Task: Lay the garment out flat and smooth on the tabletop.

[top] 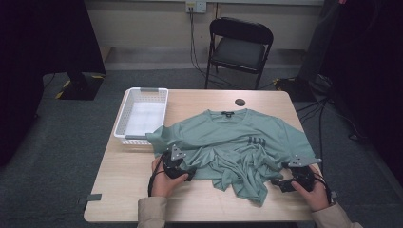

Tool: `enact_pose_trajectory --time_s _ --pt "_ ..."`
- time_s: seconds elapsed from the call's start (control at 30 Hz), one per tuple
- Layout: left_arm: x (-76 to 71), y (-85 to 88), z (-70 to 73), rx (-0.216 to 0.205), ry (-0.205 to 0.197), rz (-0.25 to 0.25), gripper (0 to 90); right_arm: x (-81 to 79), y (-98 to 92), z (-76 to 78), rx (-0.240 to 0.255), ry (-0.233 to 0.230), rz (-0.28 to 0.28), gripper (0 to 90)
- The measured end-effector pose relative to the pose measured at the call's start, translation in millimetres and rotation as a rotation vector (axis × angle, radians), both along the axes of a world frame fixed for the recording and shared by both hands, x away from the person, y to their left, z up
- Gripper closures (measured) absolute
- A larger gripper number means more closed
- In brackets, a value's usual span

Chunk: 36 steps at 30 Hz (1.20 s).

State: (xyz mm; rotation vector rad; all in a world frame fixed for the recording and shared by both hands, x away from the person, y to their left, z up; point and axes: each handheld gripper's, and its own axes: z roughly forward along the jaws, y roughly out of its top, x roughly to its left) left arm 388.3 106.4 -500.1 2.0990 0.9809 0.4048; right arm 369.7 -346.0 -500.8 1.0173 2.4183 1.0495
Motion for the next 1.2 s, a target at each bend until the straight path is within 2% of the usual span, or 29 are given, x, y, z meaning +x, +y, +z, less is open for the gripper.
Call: enact_pose_trajectory --time_s 0.33,0.9,1.07,1.13,1.2 --pt "-0.8 -3.7 -0.4 0.043 -0.009 -0.023 14.0 0.0 0.0 0.0 0.0 0.0 0.0 9.8" --pt "-0.8 -3.9 -0.4 0.044 -0.01 -0.025 13.8 -0.1 0.0 0.1 -0.001 0.001 -0.001 9.8" --pt "-0.7 -3.9 -0.5 0.042 -0.01 -0.024 13.7 -0.7 -1.2 0.2 0.002 0.0 -0.016 10.3" --pt "-0.7 -3.8 -0.5 0.042 -0.01 -0.024 13.7 -2.1 -2.2 1.8 0.004 0.006 -0.024 14.7" --pt "-0.7 -3.9 -0.5 0.043 -0.01 -0.024 13.8 -4.1 -4.2 5.6 0.028 0.005 -0.015 20.0"
